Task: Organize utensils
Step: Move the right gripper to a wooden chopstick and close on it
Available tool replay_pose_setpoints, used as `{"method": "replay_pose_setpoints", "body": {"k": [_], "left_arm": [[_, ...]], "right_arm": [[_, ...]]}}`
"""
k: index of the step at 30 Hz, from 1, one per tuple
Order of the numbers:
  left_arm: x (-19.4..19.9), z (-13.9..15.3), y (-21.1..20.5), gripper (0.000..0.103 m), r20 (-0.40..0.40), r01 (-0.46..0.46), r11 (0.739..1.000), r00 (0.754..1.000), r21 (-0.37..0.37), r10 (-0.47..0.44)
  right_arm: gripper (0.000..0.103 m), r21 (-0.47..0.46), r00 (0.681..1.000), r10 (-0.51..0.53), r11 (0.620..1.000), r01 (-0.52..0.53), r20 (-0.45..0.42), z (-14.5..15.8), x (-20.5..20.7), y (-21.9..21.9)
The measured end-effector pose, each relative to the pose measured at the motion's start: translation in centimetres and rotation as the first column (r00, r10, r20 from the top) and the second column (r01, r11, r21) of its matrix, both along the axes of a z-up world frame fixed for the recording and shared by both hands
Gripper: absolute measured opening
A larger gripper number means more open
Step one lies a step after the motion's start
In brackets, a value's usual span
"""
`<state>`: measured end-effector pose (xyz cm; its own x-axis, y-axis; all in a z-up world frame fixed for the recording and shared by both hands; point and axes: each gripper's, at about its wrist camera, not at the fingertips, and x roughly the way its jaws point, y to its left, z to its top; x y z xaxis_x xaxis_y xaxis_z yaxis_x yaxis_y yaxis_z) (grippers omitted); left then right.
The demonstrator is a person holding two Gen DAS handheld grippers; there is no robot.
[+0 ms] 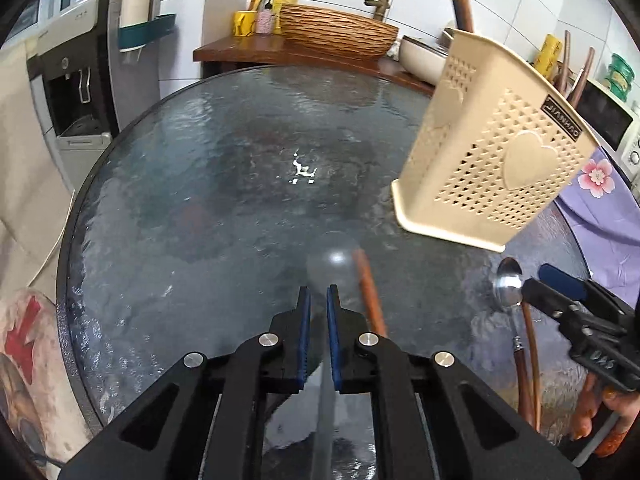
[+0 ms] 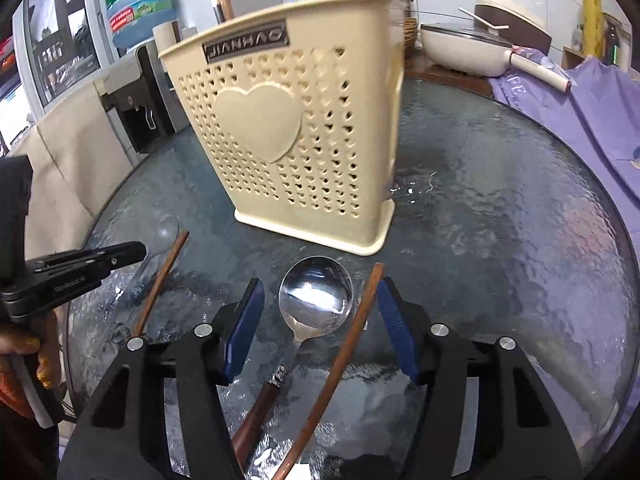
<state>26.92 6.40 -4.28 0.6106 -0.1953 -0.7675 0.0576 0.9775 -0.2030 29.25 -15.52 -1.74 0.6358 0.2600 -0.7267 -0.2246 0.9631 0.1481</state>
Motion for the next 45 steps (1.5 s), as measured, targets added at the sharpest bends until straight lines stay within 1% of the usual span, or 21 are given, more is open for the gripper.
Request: {"method": "replay_pose_setpoints", "body": {"k": [3,5,7,10,11,12,14,16,20,23,24,27,30,33,37,38,40,45], "left_arm": [[-0.2,0.0,-0.4,0.011,0.002,0.005,1.000,1.000,0.018,-0.005],[-0.2,0.2,-0.3,0.026,0.009,0.003,1.000,1.000,0.023,-0.003],[-0.1,0.4,-0.5,0.030,0.017,0.004,1.000,1.000,0.027,-0.005],[-0.5,0.5,-0.7,0.030,0.018,0.008,0.999,1.000,0.054,-0.009],[-0.5,0.5,-0.8,0.030,0.019,0.009,0.998,1.000,0.061,-0.010],[-0.6,0.5,-0.9,0.030,0.019,0.011,0.998,1.000,0.067,-0.012],[-0.7,0.5,-0.9,0.030,0.018,0.014,0.996,1.000,0.083,-0.016],[-0.8,0.4,-1.0,0.030,0.012,0.018,0.995,1.000,0.097,-0.019],[-0.8,0.1,-1.4,0.030,-0.001,0.027,0.993,1.000,0.119,-0.027],[-0.4,-0.1,-2.3,0.030,-0.010,0.045,0.987,0.999,0.157,-0.044],[-0.2,-0.2,-2.7,0.030,-0.015,0.051,0.983,0.999,0.175,-0.049],[0.1,-0.3,-3.2,0.030,-0.028,0.068,0.978,0.998,0.197,-0.064],[0.2,-0.5,-3.8,0.033,-0.026,0.080,0.965,0.997,0.249,-0.076],[0.6,-0.5,-4.2,0.034,-0.029,0.088,0.962,0.996,0.257,-0.084],[1.6,-0.4,-5.2,0.034,-0.032,0.105,0.949,0.994,0.299,-0.100],[1.8,-0.4,-5.4,0.034,-0.032,0.108,0.946,0.994,0.307,-0.103],[2.0,-0.3,-5.7,0.034,-0.033,0.106,0.943,0.994,0.316,-0.100],[2.0,-0.4,-6.0,0.032,-0.027,0.088,0.942,0.996,0.323,-0.084]], "right_arm": [[0.059,-0.040,1.000,-0.028,0.999,0.028,-0.003,0.1,-0.5,-0.5],[0.054,-0.053,0.999,-0.052,0.997,0.051,-0.017,-0.1,-1.2,-1.2],[0.051,-0.052,0.997,-0.060,0.997,0.058,-0.049,-0.5,-1.5,-1.7],[0.048,-0.035,0.994,-0.047,0.998,0.043,-0.100,-1.3,-1.6,-1.6],[0.047,-0.060,0.993,-0.052,0.997,0.046,-0.109,-1.6,-1.7,-1.4],[0.043,-0.078,0.992,-0.058,0.996,0.050,-0.111,-1.9,-1.6,-1.2],[0.039,-0.127,0.994,-0.067,0.990,0.055,-0.089,-2.1,-1.6,-0.9],[0.034,-0.145,0.994,-0.064,0.988,0.050,-0.088,-2.2,-1.5,-0.9],[0.031,-0.132,0.993,-0.069,0.990,0.056,-0.094,-2.3,-0.4,-1.7],[0.030,-0.145,0.992,-0.069,0.988,0.053,-0.104,-2.2,0.4,-1.5],[0.028,-0.143,0.992,-0.066,0.988,0.050,-0.110,-2.2,0.7,-1.3],[0.022,-0.127,0.990,-0.062,0.991,0.046,-0.124,-2.0,1.2,-1.1],[0.021,-0.127,0.990,-0.058,0.991,0.042,-0.127,-1.9,1.2,-0.5],[0.021,-0.135,0.990,-0.058,0.990,0.040,-0.132,-1.9,1.6,-0.3],[0.020,-0.117,0.987,-0.066,0.992,0.049,-0.147,-1.8,1.7,-0.2],[0.019,-0.110,0.986,-0.073,0.992,0.056,-0.152,-1.8,1.9,-0.3],[0.012,-0.111,0.984,-0.090,0.991,0.073,-0.154,-1.8,1.9,-0.4],[0.009,-0.106,0.983,-0.111,0.990,0.096,-0.146,-1.9,2.2,-0.4]]}}
